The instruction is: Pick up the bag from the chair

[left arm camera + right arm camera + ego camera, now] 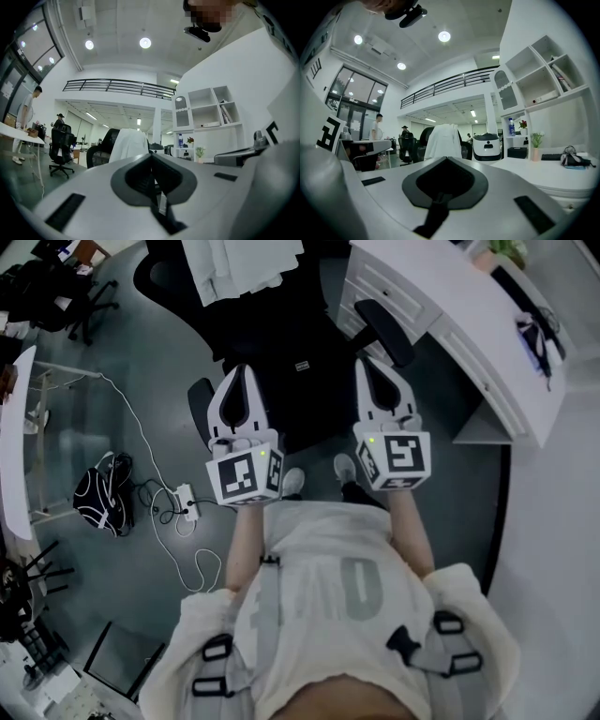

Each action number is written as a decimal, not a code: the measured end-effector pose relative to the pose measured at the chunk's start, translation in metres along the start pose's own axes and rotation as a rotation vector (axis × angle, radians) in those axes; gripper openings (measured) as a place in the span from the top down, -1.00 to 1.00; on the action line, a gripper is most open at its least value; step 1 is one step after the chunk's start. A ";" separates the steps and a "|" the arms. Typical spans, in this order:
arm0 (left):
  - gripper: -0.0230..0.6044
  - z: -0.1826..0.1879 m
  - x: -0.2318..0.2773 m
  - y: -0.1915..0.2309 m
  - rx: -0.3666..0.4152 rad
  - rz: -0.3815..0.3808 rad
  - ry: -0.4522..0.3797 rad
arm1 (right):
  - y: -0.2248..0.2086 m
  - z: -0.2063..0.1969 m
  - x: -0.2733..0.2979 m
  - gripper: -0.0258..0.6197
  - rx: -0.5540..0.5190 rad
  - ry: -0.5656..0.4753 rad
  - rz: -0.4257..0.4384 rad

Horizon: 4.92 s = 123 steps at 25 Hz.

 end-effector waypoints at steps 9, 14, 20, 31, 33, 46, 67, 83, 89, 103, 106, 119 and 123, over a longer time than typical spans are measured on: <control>0.28 0.006 0.007 0.006 0.033 -0.012 -0.020 | -0.006 0.003 0.021 0.19 0.071 0.007 0.115; 0.13 0.001 0.008 0.014 0.023 -0.002 -0.019 | -0.008 -0.003 0.031 0.04 0.058 0.043 0.112; 0.13 -0.001 0.009 0.018 0.004 0.034 -0.010 | -0.014 -0.005 0.036 0.04 0.049 0.053 0.120; 0.13 -0.027 0.050 0.040 0.006 0.086 0.030 | -0.030 -0.007 0.094 0.04 0.014 0.047 0.169; 0.13 -0.046 0.071 0.046 0.013 0.096 0.051 | -0.039 -0.017 0.118 0.04 0.018 0.046 0.176; 0.13 -0.212 0.144 0.082 0.019 0.177 0.124 | -0.080 -0.162 0.227 0.04 -0.035 0.092 0.222; 0.13 -0.384 0.157 0.088 -0.004 0.213 0.243 | -0.076 -0.344 0.262 0.05 -0.073 0.259 0.296; 0.13 -0.439 0.201 0.156 0.016 0.236 0.403 | -0.123 -0.395 0.339 0.05 -0.088 0.354 0.295; 0.13 -0.464 0.216 0.183 -0.018 0.244 0.449 | -0.116 -0.423 0.375 0.05 -0.076 0.422 0.362; 0.13 -0.483 0.245 0.194 -0.072 0.186 0.475 | -0.119 -0.451 0.407 0.05 0.022 0.503 0.400; 0.13 -0.486 0.246 0.196 -0.074 0.172 0.492 | -0.118 -0.453 0.415 0.05 0.030 0.527 0.430; 0.33 -0.496 0.253 0.191 -0.040 0.192 0.539 | -0.104 -0.469 0.429 0.42 0.120 0.572 0.469; 0.46 -0.495 0.257 0.189 -0.017 0.208 0.554 | -0.104 -0.469 0.432 0.57 0.118 0.597 0.480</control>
Point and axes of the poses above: the fingertips, and each gripper's own axes: x forward along the fingers, y to its left, z out of its top, the point moved 6 cm from there along -x, backward along the fingers, and after that the axes turned 4 degrees about y, right-handed, at the moved point
